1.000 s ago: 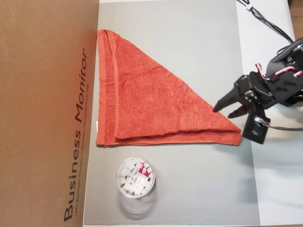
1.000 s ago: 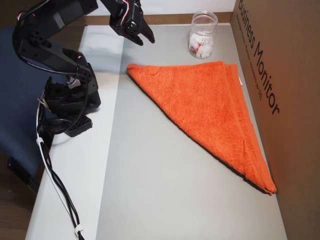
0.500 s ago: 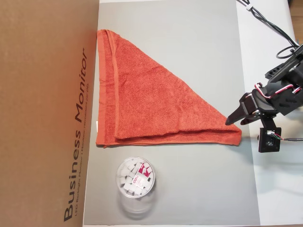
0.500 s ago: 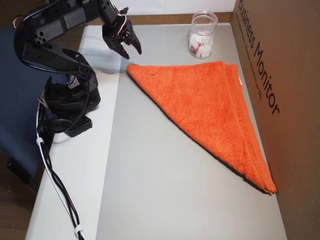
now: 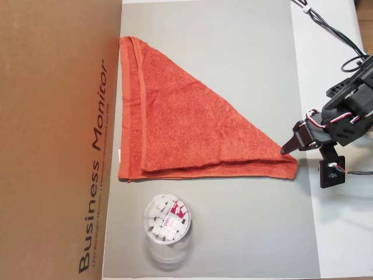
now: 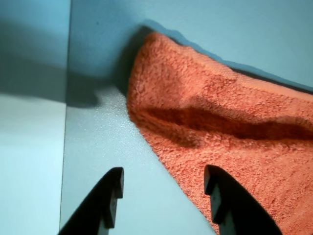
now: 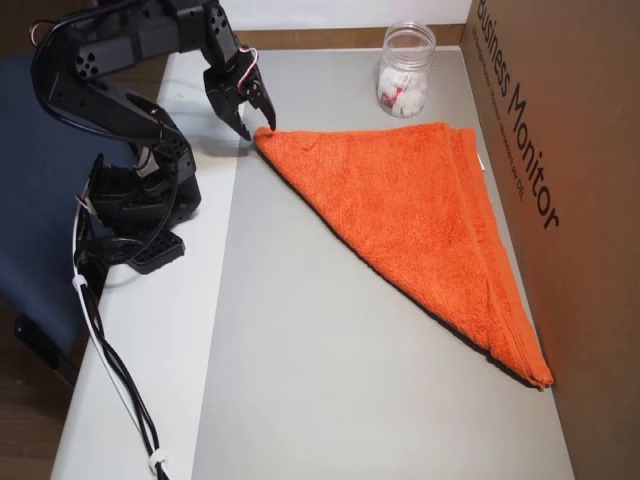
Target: Fold the blanket.
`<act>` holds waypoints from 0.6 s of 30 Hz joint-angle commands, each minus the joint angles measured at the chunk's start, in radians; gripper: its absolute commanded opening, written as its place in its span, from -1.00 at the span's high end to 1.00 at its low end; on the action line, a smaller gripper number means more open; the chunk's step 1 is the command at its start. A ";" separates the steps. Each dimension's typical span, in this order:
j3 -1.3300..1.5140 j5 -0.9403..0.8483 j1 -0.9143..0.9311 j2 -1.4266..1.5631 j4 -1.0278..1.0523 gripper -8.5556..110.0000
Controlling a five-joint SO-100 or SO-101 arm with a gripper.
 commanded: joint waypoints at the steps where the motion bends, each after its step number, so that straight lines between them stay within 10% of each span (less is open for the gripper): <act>1: -0.008 -0.008 -0.006 -0.008 -0.014 0.57; 18: 0.035 0.003 -0.055 -0.140 -0.184 0.57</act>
